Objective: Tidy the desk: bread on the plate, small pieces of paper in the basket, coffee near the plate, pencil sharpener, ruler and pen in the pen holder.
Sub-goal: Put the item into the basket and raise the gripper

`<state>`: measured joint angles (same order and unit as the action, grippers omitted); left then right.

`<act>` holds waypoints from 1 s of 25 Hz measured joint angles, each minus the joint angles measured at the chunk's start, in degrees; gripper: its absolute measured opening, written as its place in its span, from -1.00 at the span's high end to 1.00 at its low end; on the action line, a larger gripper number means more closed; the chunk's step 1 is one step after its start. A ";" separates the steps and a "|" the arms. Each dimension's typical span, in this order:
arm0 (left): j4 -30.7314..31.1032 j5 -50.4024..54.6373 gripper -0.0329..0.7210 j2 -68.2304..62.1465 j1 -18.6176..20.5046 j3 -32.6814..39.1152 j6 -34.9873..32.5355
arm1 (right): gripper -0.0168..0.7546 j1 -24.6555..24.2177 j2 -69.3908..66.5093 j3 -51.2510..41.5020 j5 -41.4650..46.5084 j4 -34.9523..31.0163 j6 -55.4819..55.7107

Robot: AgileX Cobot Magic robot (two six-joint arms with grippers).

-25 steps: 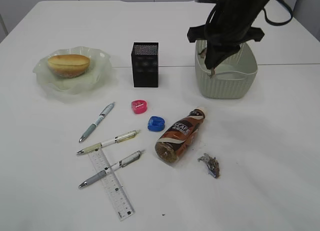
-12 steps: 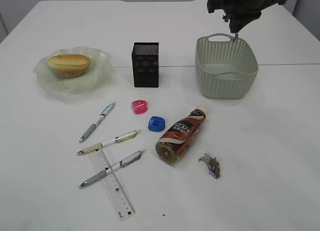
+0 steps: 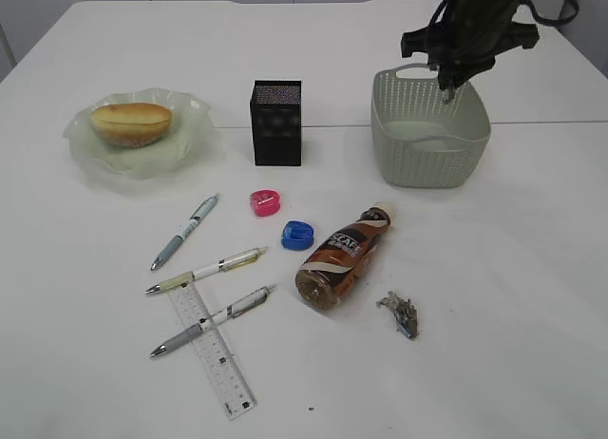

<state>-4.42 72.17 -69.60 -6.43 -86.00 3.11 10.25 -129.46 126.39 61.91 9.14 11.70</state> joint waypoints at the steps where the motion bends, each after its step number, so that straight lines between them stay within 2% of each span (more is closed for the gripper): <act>1: 0.00 0.00 -0.43 0.00 0.00 0.00 0.00 | 0.62 0.00 -0.86 0.32 -0.44 0.00 0.10; 6: -0.53 0.00 -0.43 0.00 0.00 0.00 0.00 | -0.10 0.00 -3.31 1.20 -4.25 0.00 1.07; 9: -0.86 0.00 -0.43 0.00 0.00 0.00 0.00 | -0.36 0.00 -3.45 1.32 -5.65 0.43 1.32; 13: -1.08 0.00 -0.43 0.00 0.00 0.00 0.00 | -0.42 0.00 -3.58 2.00 -4.50 0.66 1.32; 14: -1.08 0.00 -0.43 0.00 0.00 0.00 0.00 | -0.46 0.00 -3.62 2.70 -3.18 0.66 1.32; 18: -1.08 0.00 -0.43 0.00 0.00 0.00 0.00 | -0.44 0.00 -3.84 7.02 4.71 0.08 1.32; 20: -1.11 0.00 -0.43 0.00 0.00 0.00 0.00 | -0.42 0.00 -3.84 9.23 7.83 -1.67 1.34; 25: -1.20 0.00 -0.43 0.00 0.00 0.00 0.00 | -0.42 0.00 -3.84 11.64 9.30 -7.34 1.45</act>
<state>-5.63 72.17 -69.60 -6.43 -86.00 3.11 10.25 -133.30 138.03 71.21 1.80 13.15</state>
